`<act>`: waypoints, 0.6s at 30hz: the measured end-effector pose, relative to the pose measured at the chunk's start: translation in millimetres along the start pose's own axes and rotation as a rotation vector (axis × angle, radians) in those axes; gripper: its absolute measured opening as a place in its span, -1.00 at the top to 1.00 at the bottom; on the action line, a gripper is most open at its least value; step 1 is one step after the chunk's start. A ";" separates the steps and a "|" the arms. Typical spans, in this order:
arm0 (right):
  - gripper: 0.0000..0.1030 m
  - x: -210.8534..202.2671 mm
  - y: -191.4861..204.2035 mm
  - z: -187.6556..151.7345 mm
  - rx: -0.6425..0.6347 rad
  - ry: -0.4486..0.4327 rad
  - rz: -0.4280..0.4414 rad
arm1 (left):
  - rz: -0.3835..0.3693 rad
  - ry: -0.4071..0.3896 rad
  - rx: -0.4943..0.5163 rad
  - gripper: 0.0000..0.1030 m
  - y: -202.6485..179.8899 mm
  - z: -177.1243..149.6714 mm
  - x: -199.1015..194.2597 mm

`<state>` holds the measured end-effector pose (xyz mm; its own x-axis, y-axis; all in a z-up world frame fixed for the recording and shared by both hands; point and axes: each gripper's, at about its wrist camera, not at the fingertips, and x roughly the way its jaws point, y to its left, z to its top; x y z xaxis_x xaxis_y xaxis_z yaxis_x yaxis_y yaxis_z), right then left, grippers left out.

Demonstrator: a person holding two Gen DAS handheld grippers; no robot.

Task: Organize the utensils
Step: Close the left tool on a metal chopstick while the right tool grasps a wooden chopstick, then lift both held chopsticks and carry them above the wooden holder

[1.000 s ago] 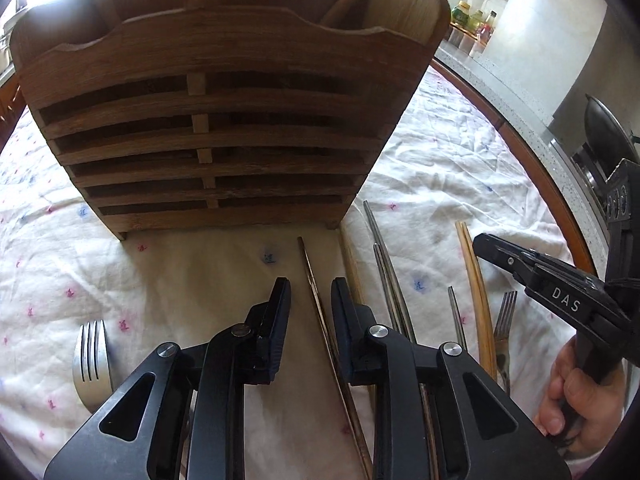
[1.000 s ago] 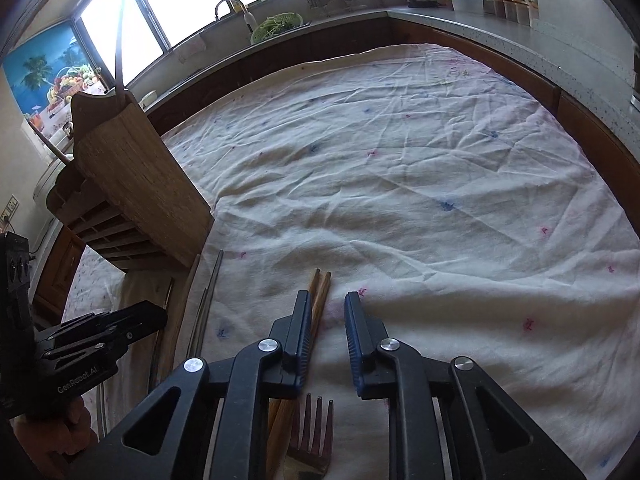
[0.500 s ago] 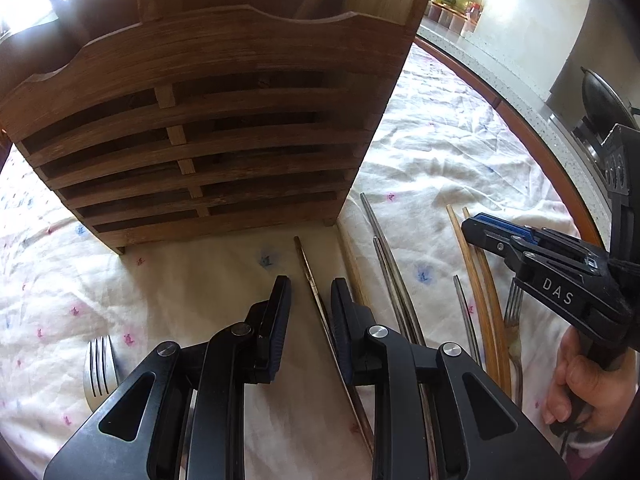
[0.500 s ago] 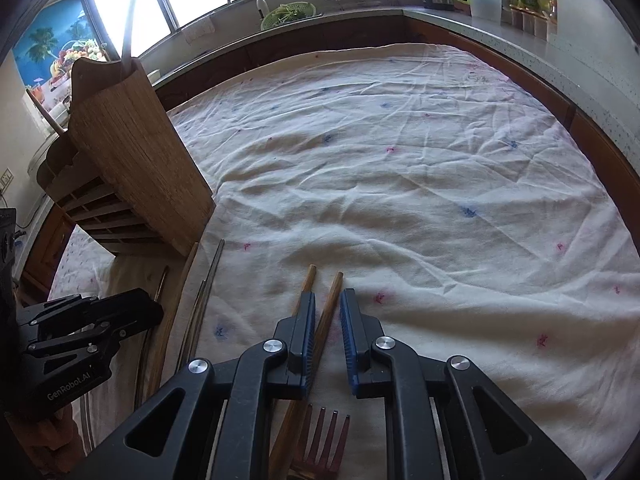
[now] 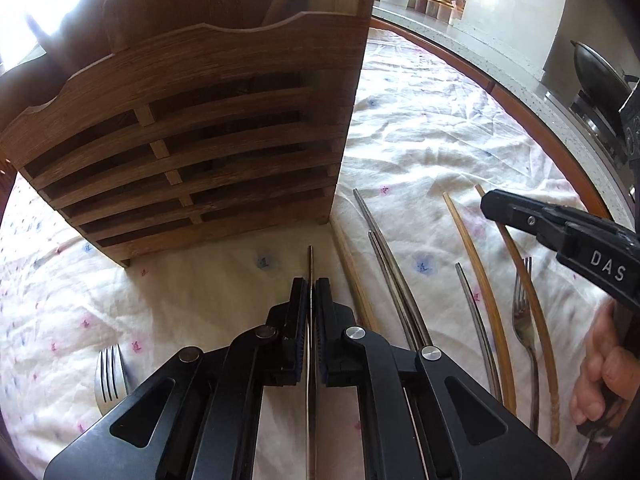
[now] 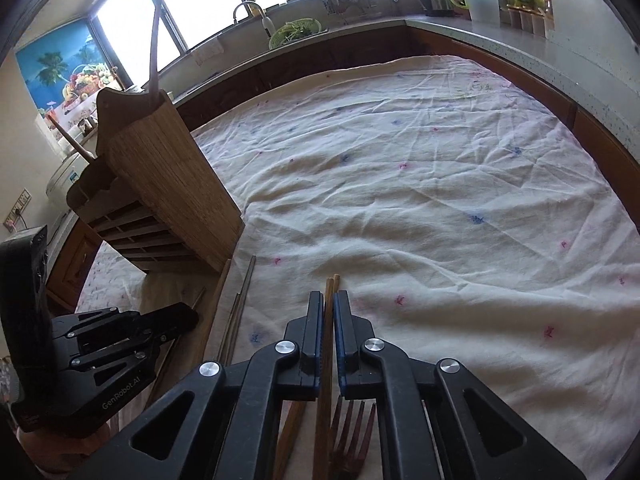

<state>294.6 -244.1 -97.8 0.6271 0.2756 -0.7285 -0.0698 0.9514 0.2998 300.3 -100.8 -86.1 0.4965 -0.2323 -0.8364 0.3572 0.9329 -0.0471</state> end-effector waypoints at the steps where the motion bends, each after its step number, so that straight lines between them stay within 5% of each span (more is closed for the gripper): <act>1: 0.90 -5.8 2.1 0.5 -0.003 -0.012 0.006 | -0.005 -0.005 -0.004 0.93 0.3 -1.6 -3.5; 18: 0.90 -110.7 36.6 8.7 -0.052 -0.202 0.118 | -0.168 -0.324 -0.153 0.93 41.0 -26.6 -159.6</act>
<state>229.4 -241.0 -0.9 0.7543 0.3574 -0.5507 -0.1888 0.9215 0.3395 214.7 -18.2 31.0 0.6738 -0.4373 -0.5956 0.3451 0.8990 -0.2696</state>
